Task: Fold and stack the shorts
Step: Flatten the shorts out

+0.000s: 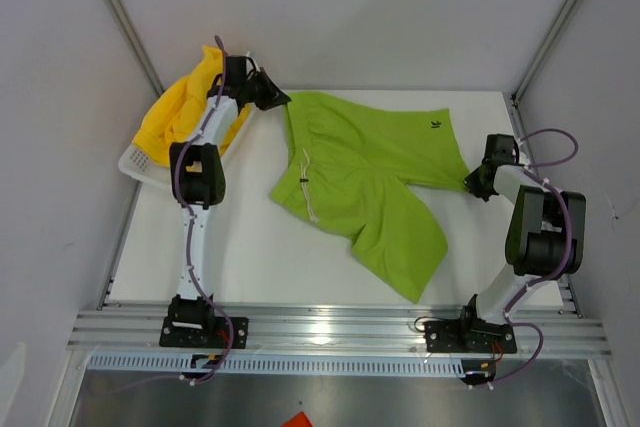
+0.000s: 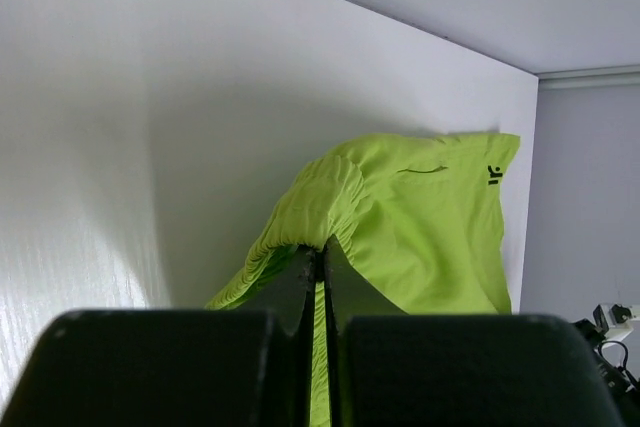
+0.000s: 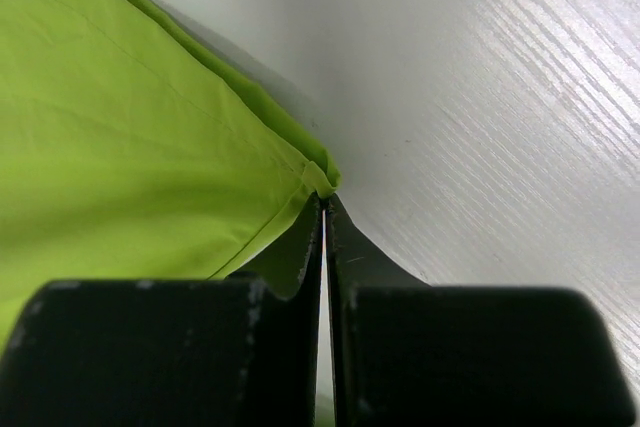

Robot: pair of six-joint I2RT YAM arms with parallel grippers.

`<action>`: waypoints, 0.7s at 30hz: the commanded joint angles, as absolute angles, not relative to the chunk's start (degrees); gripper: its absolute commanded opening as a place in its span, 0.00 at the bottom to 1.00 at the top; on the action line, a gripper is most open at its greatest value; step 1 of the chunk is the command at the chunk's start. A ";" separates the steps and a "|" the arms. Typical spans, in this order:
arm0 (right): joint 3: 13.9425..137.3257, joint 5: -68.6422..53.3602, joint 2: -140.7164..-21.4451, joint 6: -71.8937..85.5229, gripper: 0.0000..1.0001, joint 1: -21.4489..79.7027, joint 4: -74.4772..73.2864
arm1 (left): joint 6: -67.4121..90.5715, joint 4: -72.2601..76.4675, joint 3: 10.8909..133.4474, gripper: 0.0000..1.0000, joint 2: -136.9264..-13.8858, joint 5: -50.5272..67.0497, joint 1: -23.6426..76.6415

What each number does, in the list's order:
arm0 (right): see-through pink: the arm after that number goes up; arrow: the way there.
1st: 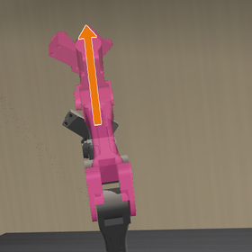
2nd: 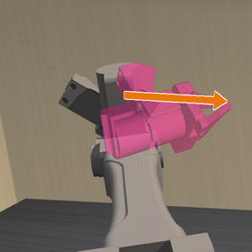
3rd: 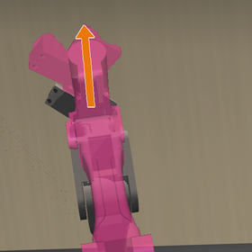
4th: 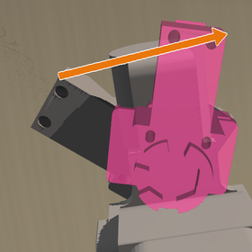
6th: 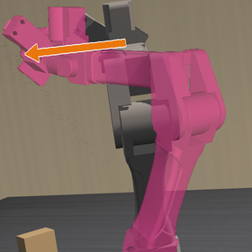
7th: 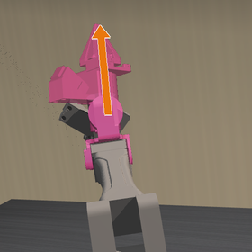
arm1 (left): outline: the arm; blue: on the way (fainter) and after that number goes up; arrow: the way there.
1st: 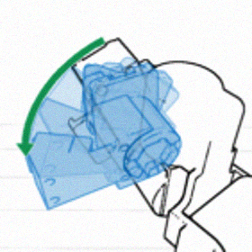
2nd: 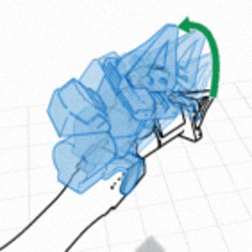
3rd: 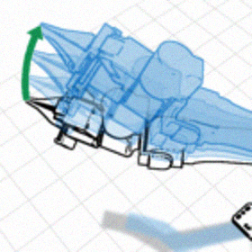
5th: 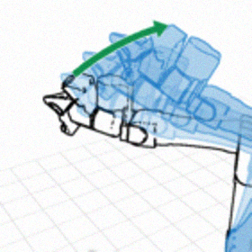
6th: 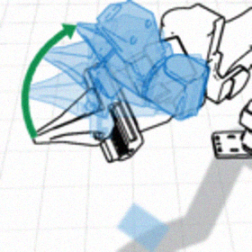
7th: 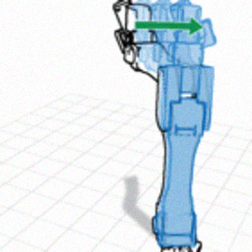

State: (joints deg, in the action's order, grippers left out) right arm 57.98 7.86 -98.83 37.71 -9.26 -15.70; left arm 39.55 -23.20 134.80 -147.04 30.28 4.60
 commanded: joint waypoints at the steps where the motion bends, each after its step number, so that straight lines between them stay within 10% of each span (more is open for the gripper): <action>1: 57.04 13.09 -96.07 37.61 0.00 -10.55 -16.17 | 41.40 -20.48 137.90 0.00 -146.69 28.92 2.64; 6: 57.21 12.31 -95.89 37.62 0.00 -10.99 -15.99 | 41.48 -19.60 137.64 0.03 -146.86 28.48 2.55; 7: 57.65 11.52 -96.15 37.36 0.00 -10.99 -15.91 | 41.48 -19.34 137.64 0.25 -146.87 28.56 2.55; 11: 59.32 8.71 -96.59 36.13 0.32 -10.99 -16.08 | 40.70 -19.25 137.64 0.64 -146.61 29.18 3.07; 17: 59.50 6.86 -93.26 35.68 0.77 -10.81 -17.31 | 37.36 -21.97 137.64 0.75 -143.71 29.35 4.48; 21: 59.50 4.23 -90.27 34.63 0.89 -10.11 -19.68 | 34.72 -23.73 134.92 0.77 -139.76 29.18 6.41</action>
State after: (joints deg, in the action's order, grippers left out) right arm 57.52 5.87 -94.91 35.81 -10.66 -18.04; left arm 38.02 -22.06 135.28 -146.69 29.50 4.80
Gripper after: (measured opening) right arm 0.877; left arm 0.770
